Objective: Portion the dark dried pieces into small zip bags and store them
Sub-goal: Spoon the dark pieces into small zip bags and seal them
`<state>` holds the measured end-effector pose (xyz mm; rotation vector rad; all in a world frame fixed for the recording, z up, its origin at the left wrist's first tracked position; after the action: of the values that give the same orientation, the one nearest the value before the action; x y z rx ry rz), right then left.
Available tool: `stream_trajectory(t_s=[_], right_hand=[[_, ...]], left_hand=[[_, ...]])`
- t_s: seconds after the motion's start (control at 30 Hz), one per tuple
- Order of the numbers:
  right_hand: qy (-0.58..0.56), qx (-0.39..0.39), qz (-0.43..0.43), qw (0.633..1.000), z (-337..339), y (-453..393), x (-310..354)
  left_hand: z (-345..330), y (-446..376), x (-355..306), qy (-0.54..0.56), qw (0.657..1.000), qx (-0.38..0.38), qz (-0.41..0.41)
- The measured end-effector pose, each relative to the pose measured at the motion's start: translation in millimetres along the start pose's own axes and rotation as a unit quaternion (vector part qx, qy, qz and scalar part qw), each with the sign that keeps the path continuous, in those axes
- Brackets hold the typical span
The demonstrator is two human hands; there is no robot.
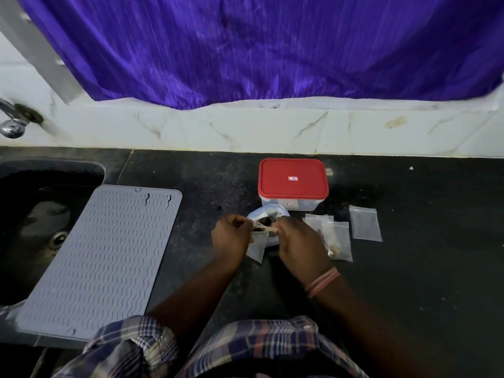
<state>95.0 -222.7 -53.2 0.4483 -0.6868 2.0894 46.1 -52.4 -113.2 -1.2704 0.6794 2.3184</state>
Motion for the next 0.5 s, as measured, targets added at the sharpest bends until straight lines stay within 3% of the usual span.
stream_trajectory(t_s=[0.07, 0.17, 0.37, 0.5], right_hand=[[0.042, 0.007, 0.069, 0.997, -7, 5, 8], [0.016, -0.031, 0.075, 0.997, -3, 7, 6], [-0.117, -0.121, -0.092, 0.981, 10, 5, -23], [-0.115, -0.157, -0.197, 0.961, 13, 10, -51]], left_hand=[[0, -2, 3, 0.001, 1.000, -0.007, 0.011], [4, -4, 7, 0.007, 0.999, -0.019, 0.040], [1, -9, 17, -0.013, 0.999, 0.001, 0.049], [4, -8, 18, -0.047, 0.998, 0.002, 0.029]])
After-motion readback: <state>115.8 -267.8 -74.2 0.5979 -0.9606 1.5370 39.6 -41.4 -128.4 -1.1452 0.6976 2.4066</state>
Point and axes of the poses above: each hand's wrist, its own y-axis away from the middle knuckle, its own z-axis out of the back of the hand, x = y × z, the point moved 7 cm from there along -y, towards the middle knuckle, and after that the axes turned 9 degrees about -x, right-handed, at the moved point
